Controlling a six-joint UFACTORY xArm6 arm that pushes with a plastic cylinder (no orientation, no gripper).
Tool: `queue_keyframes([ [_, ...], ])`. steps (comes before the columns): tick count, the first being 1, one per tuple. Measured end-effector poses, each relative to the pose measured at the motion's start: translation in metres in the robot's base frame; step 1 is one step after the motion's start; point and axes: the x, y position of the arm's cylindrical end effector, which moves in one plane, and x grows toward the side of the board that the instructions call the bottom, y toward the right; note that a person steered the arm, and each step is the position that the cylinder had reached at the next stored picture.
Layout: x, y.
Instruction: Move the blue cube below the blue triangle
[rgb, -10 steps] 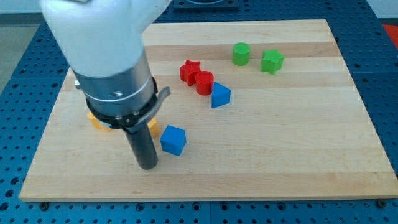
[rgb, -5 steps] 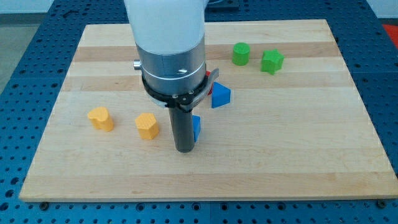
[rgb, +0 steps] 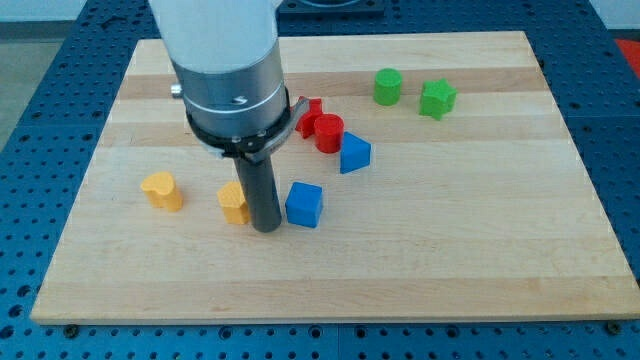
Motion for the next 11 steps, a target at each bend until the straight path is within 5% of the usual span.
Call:
queue_keyframes([
  [2, -0.027, 0.008],
  [4, 0.006, -0.014],
  [11, -0.006, 0.116],
])
